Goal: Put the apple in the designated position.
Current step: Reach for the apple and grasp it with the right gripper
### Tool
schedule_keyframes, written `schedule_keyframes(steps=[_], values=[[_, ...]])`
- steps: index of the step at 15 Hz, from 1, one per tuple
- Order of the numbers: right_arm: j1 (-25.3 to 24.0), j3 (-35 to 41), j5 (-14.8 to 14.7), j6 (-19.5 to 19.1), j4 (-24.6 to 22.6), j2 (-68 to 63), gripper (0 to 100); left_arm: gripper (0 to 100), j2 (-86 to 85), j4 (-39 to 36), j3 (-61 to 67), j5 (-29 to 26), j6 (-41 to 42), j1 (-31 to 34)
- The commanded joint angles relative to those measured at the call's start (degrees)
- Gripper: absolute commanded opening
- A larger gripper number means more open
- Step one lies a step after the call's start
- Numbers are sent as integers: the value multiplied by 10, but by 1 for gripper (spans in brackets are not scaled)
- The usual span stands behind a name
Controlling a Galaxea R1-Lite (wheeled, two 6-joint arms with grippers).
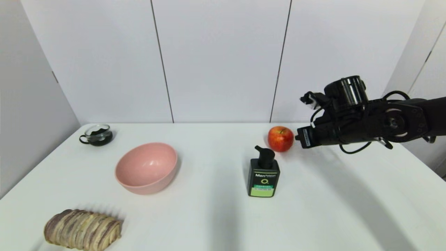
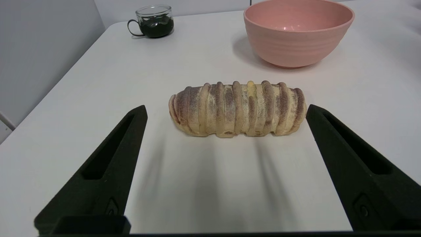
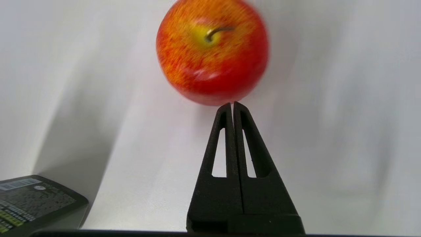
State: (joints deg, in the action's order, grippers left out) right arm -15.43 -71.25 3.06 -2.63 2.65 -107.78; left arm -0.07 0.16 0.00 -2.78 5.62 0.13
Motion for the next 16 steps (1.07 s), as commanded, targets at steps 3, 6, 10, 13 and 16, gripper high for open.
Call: schedule_keyframes(steps=[3, 6, 10, 13, 16], values=[[-1, 9, 2, -13, -16, 22, 100, 100, 1, 0, 0, 0, 0, 0], [-7, 5, 4, -12, -21, 13, 100, 100, 1, 0, 0, 0, 0, 0], [-10, -6, 22, -12, -22, -3, 100, 100, 1, 0, 0, 0, 0, 0], [-10, -27, 34, -11, -22, -19, 100, 100, 1, 0, 0, 0, 0, 0], [-10, -49, 35, -11, -22, -52, 100, 100, 1, 0, 0, 0, 0, 0]])
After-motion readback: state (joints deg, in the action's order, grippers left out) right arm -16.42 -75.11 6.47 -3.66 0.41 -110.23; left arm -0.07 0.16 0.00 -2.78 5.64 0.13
